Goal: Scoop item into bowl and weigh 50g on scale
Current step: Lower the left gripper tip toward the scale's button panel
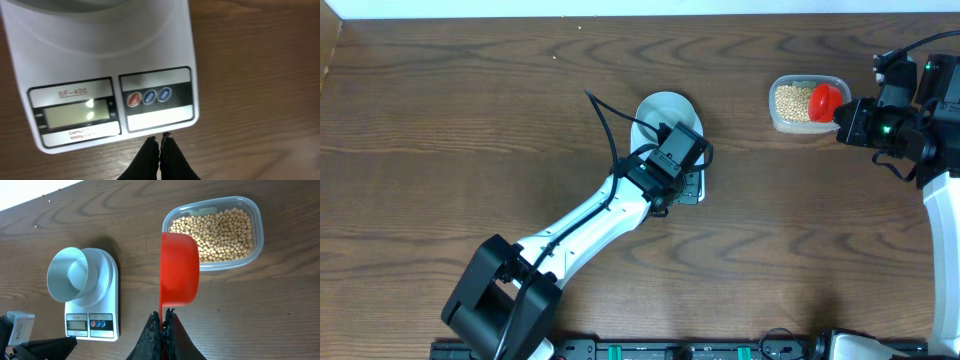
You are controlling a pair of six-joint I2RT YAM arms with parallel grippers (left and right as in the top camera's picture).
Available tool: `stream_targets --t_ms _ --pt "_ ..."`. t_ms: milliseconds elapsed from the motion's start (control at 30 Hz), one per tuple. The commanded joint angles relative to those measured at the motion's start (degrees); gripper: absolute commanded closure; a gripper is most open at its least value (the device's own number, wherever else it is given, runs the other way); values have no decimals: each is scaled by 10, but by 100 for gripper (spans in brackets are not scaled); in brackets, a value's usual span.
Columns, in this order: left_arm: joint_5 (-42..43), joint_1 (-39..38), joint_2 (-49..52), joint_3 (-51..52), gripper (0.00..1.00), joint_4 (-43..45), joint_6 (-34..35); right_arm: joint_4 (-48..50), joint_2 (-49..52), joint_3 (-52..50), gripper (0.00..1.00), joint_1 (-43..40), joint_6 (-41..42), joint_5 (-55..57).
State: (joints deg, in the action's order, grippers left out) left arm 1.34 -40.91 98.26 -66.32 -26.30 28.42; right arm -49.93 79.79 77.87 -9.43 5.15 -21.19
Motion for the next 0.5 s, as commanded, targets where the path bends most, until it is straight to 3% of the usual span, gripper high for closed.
stream_targets --t_ms 0,467 --pt "-30 0 11 6 93 3 -16 -2 2 11 99 0 -10 -1" --pt "-34 0 47 6 93 24 -18 -3 2 11 99 -1 -25 7"
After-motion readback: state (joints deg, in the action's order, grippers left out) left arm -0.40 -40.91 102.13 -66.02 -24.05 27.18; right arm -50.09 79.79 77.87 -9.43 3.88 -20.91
